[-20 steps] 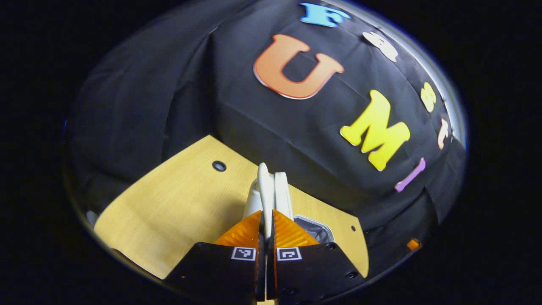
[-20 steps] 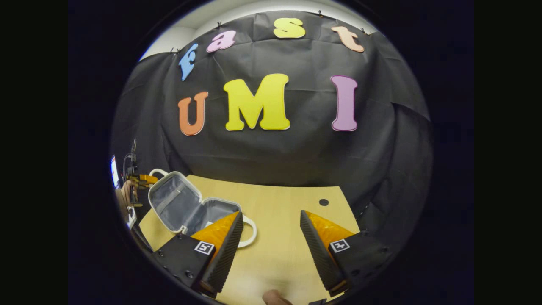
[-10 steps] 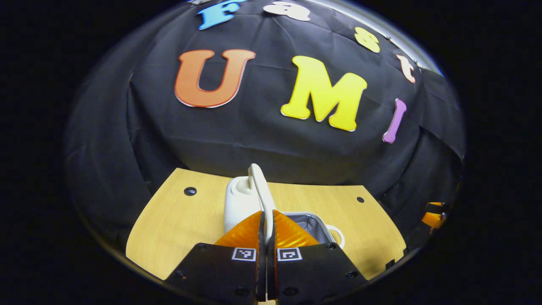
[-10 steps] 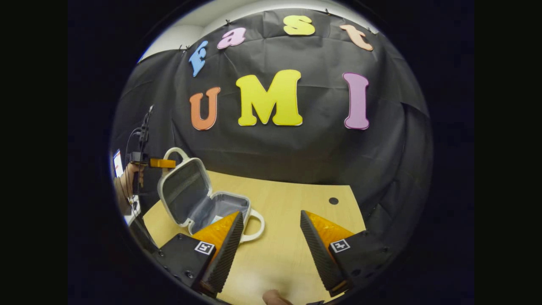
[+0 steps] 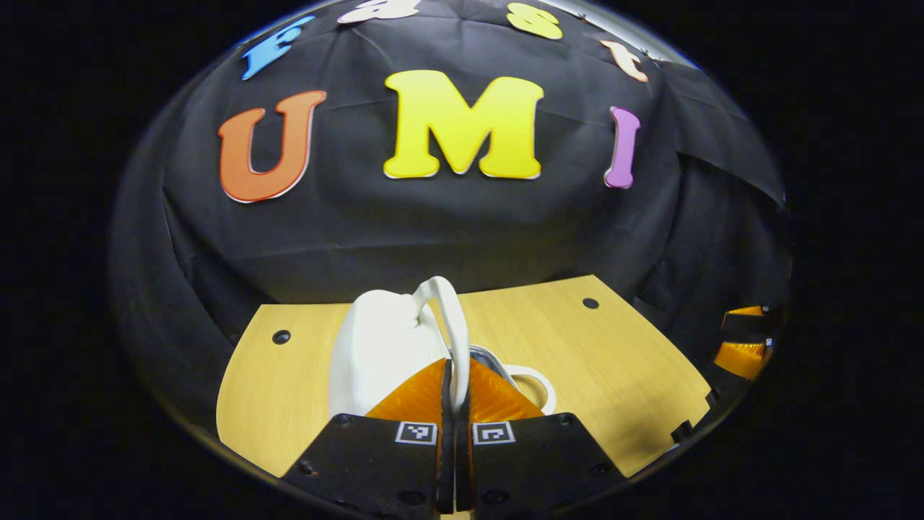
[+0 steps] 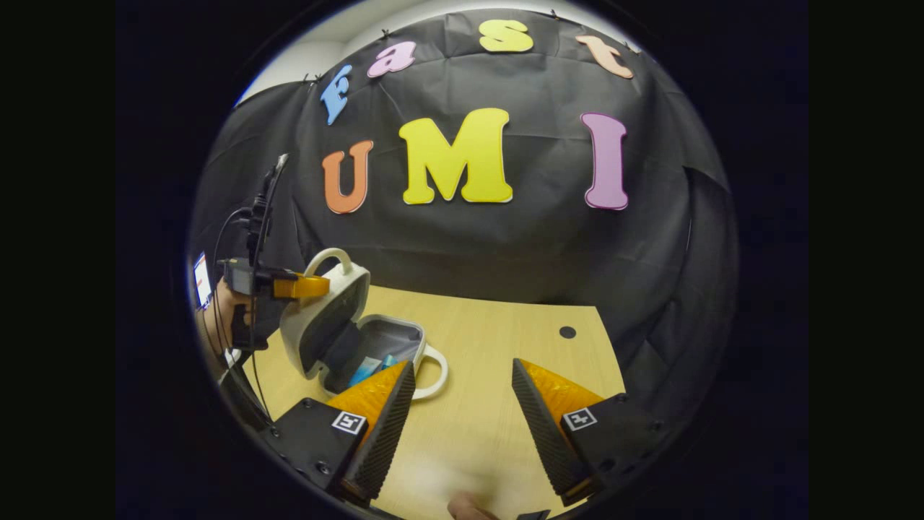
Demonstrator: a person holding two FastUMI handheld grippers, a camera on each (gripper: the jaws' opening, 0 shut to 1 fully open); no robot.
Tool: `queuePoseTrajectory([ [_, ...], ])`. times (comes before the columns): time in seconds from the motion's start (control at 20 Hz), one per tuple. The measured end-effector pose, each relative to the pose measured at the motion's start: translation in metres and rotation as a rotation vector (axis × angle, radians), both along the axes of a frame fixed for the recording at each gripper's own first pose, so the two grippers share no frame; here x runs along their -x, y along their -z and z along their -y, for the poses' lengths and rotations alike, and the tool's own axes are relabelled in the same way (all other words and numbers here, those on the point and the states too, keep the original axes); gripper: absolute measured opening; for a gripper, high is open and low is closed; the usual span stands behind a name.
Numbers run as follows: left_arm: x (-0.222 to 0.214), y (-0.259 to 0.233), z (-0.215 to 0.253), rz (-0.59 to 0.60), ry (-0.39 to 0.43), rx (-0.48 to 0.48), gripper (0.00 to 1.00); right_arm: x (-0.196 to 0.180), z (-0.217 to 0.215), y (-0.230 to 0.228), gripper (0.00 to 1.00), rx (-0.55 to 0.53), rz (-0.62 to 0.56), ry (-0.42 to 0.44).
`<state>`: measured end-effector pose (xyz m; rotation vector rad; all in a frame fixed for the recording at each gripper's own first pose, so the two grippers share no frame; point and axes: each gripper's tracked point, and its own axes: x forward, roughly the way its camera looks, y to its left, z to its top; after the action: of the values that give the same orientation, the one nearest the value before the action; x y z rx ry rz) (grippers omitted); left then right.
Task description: First open the suitcase, pack the skin care products into it, and then close the suitcase.
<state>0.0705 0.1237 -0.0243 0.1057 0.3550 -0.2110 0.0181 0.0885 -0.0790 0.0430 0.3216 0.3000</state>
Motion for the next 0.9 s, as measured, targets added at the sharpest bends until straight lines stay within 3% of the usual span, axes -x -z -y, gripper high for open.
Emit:
queuePoseTrajectory([
  [0.35,-0.02,0.06,0.068,-0.095,0.05,-0.072,0.04,0.004,0.036,0.027,0.78,0.016,-0.052,0.045],
  [0.9,-0.029,0.168,0.12,-0.234,0.012,-0.387,0.05,-0.001,0.104,0.06,0.8,-0.015,-0.138,0.165],
])
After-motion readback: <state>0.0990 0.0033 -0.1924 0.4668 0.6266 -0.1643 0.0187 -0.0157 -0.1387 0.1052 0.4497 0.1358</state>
